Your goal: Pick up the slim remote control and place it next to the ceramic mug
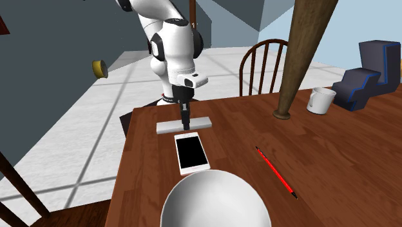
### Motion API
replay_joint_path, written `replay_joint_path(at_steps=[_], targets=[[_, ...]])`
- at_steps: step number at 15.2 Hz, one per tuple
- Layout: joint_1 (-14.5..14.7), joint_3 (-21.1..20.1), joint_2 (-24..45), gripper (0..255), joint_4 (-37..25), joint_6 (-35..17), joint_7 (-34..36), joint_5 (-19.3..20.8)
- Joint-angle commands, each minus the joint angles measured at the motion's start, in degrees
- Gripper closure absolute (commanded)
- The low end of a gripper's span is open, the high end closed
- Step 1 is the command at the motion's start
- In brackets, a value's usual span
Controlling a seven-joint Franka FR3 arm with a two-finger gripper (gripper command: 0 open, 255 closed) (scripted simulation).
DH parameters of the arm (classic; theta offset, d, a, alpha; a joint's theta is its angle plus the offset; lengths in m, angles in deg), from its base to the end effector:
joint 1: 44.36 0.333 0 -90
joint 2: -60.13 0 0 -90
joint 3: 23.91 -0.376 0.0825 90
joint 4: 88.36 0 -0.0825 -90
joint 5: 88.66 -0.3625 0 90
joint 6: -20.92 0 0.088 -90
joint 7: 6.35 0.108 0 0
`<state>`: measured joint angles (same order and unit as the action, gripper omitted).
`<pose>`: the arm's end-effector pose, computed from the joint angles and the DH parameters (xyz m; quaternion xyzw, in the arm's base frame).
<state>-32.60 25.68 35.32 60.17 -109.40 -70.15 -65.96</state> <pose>0.2904 -0.2522 0.4195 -0.9283 -0.3716 -0.0146 0.0019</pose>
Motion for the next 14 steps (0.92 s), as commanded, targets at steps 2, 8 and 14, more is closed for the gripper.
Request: replay_joint_path(at_steps=[2, 8, 14], targets=[[-0.7, -1.4, -1.8, 255, -1.1, 2.9, 0.5, 0.2], [-1.6, -4.0, -4.9, 255, -3.7, 8.5, 1.1, 0.2], [-2.0, -6.3, -7.2, 255, -6.7, 13.8, 1.4, -0.3]])
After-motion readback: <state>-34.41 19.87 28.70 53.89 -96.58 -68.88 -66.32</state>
